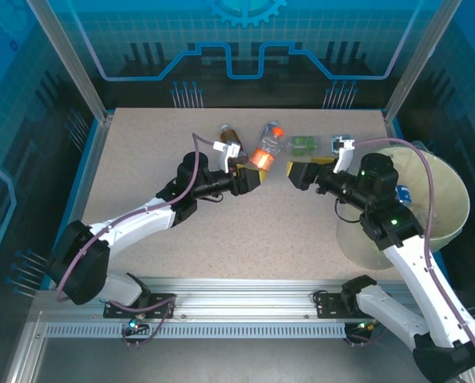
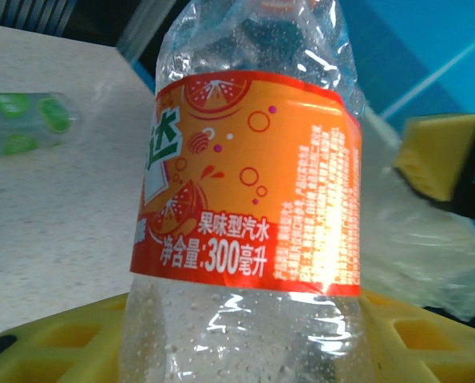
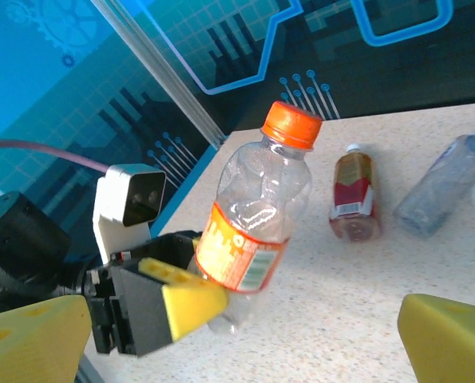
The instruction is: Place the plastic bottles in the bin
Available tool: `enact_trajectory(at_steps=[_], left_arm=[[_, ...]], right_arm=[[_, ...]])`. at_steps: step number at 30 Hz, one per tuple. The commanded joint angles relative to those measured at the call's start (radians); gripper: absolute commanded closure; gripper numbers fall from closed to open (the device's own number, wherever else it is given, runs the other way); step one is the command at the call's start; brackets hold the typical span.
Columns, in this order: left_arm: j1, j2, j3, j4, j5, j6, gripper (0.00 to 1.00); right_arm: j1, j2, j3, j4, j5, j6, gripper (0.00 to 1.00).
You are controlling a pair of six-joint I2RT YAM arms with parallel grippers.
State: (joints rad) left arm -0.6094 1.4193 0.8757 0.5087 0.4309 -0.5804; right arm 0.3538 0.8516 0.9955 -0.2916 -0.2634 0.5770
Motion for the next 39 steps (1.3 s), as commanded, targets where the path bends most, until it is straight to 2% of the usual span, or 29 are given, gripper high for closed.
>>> enact_trajectory(at_steps=[1,4,8,11,21,31,36,37,38,39], left_arm=[[-0.048,-0.04,0.002,0.113,0.059,-0.076,0.62],[-0.082,-0.039,0.005,0.145,0.058,-0.089,0.62],[-0.11,-0.036,0.001,0.207,0.062,-0.111,0.61],[-0.119,-0.033,0.012,0.19,0.068,-0.095,0.61],[-0.121,-0.024,0.019,0.18,0.081,-0.079,0.61],[-0.119,-0.015,0.032,0.159,0.095,-0.066,0.59],[-0.12,-0.029,0.069,0.022,0.092,0.021,0.52],[-0.121,-0.032,0.077,0.001,0.089,0.035,0.48],[-0.12,-0.033,0.083,-0.016,0.088,0.042,0.39],[-0.121,-0.034,0.091,-0.039,0.09,0.052,0.25]], right_arm=[[0.033,0.036,-0.008,0.124,-0.008,0.092,0.0],[0.057,0.074,0.006,0.146,-0.014,0.103,0.0],[0.082,0.106,0.023,0.115,0.047,0.107,0.0],[0.089,0.132,0.036,0.108,0.004,0.091,0.01],[0.097,0.157,0.034,0.162,-0.053,0.092,0.26],[0.098,0.151,0.029,0.15,0.0,0.093,0.48],[0.096,0.129,0.03,0.115,0.053,0.071,0.55],[0.098,0.123,0.03,0.112,0.055,0.063,0.56],[0.097,0.116,0.028,0.115,0.056,0.053,0.56],[0.097,0.106,0.023,0.118,0.063,0.042,0.57]])
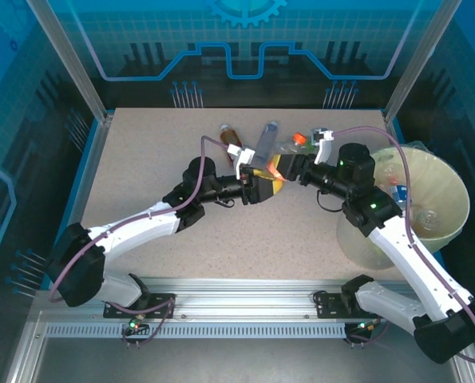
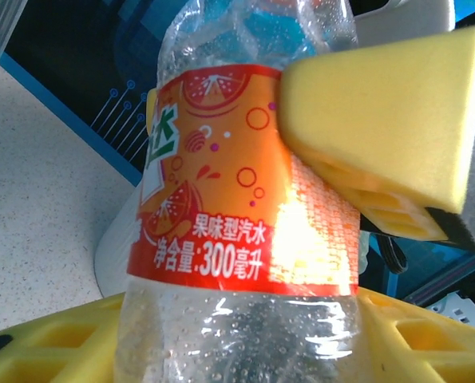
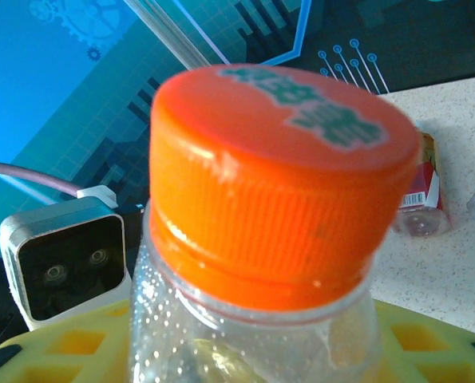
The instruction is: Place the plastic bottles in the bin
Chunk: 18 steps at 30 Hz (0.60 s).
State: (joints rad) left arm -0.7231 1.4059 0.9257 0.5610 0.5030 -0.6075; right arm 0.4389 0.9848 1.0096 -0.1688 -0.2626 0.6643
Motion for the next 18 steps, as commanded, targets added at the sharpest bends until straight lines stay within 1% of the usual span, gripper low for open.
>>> enact_trajectory(at_steps=[1,3,4,7,11,16,18], left_arm=[[-0.007,-0.022,0.05,-0.124,0.013,0.093,0.13],[-0.007,-0.033,0.06,-0.17,-0.003,0.123,0.02],[-0.007,-0.042,0.059,-0.188,-0.019,0.138,0.01],[-0.004,-0.075,0.045,-0.218,-0.081,0.171,0.01],[-0.005,-0.107,0.021,-0.23,-0.134,0.201,0.01],[-0.004,-0.118,0.008,-0.234,-0.185,0.203,0.01],[-0.005,-0.116,0.004,-0.237,-0.219,0.194,0.01]], right_arm=[[0.013,-0.041,0.003,-0.005,0.079,-0.057,0.58],[0.013,-0.073,-0.003,-0.023,0.129,-0.088,0.6],[0.012,-0.091,-0.003,-0.043,0.16,-0.107,0.6],[0.012,-0.138,0.005,-0.113,0.253,-0.161,0.61],[0.012,-0.215,0.007,-0.173,0.333,-0.251,0.62],[0.009,-0.289,0.049,-0.276,0.457,-0.354,0.63],[0.01,-0.308,0.081,-0.339,0.532,-0.39,0.63]])
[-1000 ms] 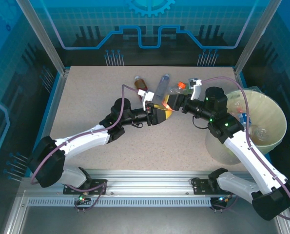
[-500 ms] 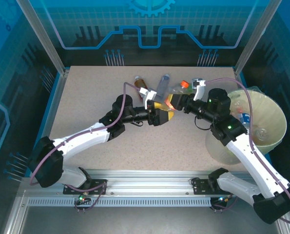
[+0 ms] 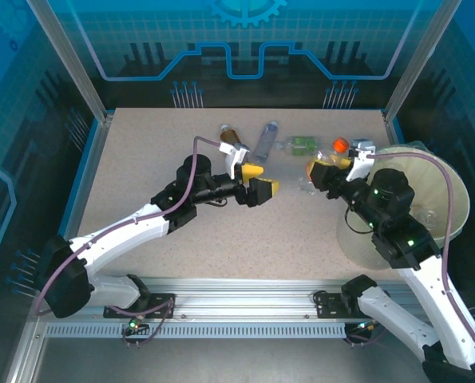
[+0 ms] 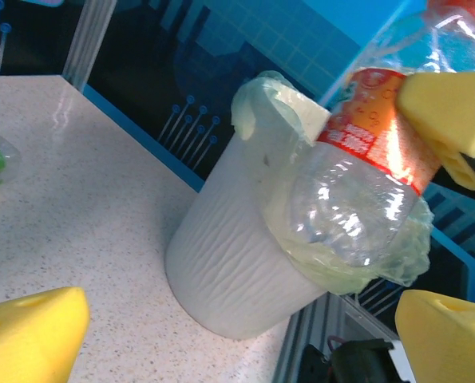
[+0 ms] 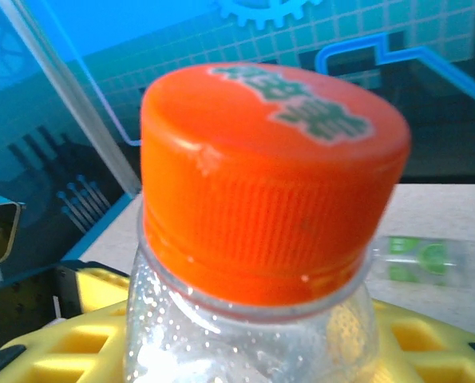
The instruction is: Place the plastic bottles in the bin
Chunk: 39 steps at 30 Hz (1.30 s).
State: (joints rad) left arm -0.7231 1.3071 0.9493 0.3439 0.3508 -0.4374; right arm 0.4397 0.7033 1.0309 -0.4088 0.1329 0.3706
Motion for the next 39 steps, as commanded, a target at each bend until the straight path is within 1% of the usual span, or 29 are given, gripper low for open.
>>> enact_trajectory(at_steps=[1,6,11,13,15,19,21,24,27,29,31,33,35,36,38,39], left_arm=[[-0.006,-0.017,-0.022,-0.02,-0.089,0.019,0.01],[-0.005,-0.019,-0.033,-0.019,-0.179,0.012,0.01],[-0.006,-0.019,-0.042,-0.021,-0.247,0.003,0.01],[-0.005,-0.019,-0.044,-0.022,-0.277,0.0,0.01],[-0.005,-0.019,-0.044,-0.022,-0.297,0.0,0.01],[-0.004,-0.011,-0.04,-0.025,-0.316,-0.001,0.01],[-0.003,-0.004,-0.038,-0.033,-0.333,-0.006,0.01],[-0.001,0.011,-0.021,-0.085,-0.393,-0.017,0.01],[0.003,0.025,-0.004,-0.134,-0.44,-0.028,0.01],[0.007,0.035,-0.001,-0.148,-0.454,-0.039,0.01],[0.014,0.047,0.0,-0.155,-0.463,-0.055,0.01],[0.025,0.06,0.003,-0.159,-0.465,-0.074,0.01],[0.038,0.076,0.009,-0.167,-0.469,-0.105,0.01],[0.048,0.084,0.013,-0.172,-0.469,-0.123,0.01],[0.071,0.101,0.019,-0.189,-0.472,-0.166,0.01],[0.086,0.111,0.024,-0.202,-0.47,-0.19,0.01]], right_arm=[[0.01,-0.036,0.075,-0.133,0.189,-0.113,0.62],[0.008,-0.067,0.122,-0.25,0.434,-0.181,0.63],[0.005,-0.06,0.155,-0.337,0.658,-0.23,0.63],[0.003,-0.047,0.167,-0.373,0.764,-0.246,0.64],[0.001,-0.033,0.173,-0.386,0.843,-0.274,0.64],[-0.009,0.024,0.187,-0.406,1.031,-0.349,0.65],[-0.025,0.06,0.194,-0.443,1.088,-0.349,0.65],[-0.08,0.092,0.182,-0.491,1.096,-0.344,0.66],[-0.186,0.104,0.159,-0.483,1.091,-0.383,0.66],[-0.288,0.113,0.155,-0.486,1.048,-0.406,0.67],[-0.417,0.129,0.164,-0.525,0.964,-0.399,0.67],[-0.514,0.136,0.159,-0.537,0.9,-0.409,0.66],[-0.561,0.135,0.141,-0.514,0.871,-0.421,0.64],[-0.589,0.139,0.137,-0.508,0.854,-0.416,0.63],[-0.641,0.162,0.129,-0.506,0.829,-0.406,0.55],[-0.66,0.181,0.128,-0.516,0.831,-0.391,0.47]])
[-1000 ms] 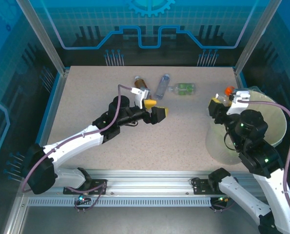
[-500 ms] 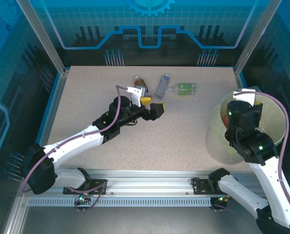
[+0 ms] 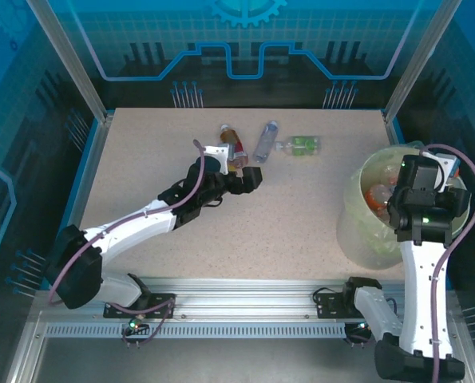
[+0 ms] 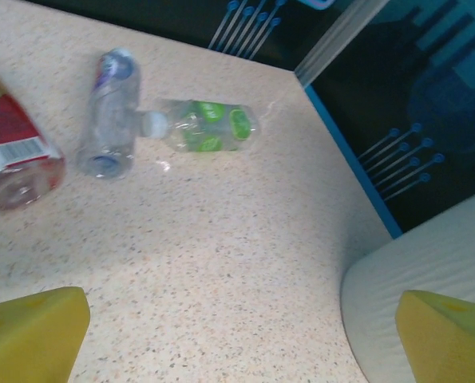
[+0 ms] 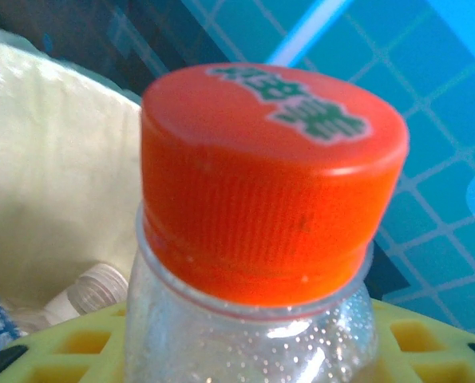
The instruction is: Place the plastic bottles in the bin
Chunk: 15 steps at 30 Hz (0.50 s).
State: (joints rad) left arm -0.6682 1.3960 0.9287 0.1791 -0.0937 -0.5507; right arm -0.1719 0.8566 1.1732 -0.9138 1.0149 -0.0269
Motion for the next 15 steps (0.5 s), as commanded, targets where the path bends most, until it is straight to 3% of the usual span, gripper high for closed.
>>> enact_trajectory(at_steps=[1,3,6,15], left_arm=[[0.047,0.031,0.051,-0.048,-0.019,-0.102,0.01],[0.071,0.044,0.059,-0.072,-0.006,-0.137,0.01],[0.091,0.054,0.061,-0.088,-0.005,-0.156,0.01],[0.14,0.129,0.101,-0.199,-0.033,-0.25,0.01]], right_arm=[[-0.06,0.047,-0.011,-0.024,-0.036,0.027,0.34],[-0.064,0.078,0.015,-0.059,0.014,0.085,0.16],[-0.07,0.1,0.052,-0.096,0.022,0.132,0.01],[-0.067,0.064,0.084,-0.131,-0.151,0.208,0.0]])
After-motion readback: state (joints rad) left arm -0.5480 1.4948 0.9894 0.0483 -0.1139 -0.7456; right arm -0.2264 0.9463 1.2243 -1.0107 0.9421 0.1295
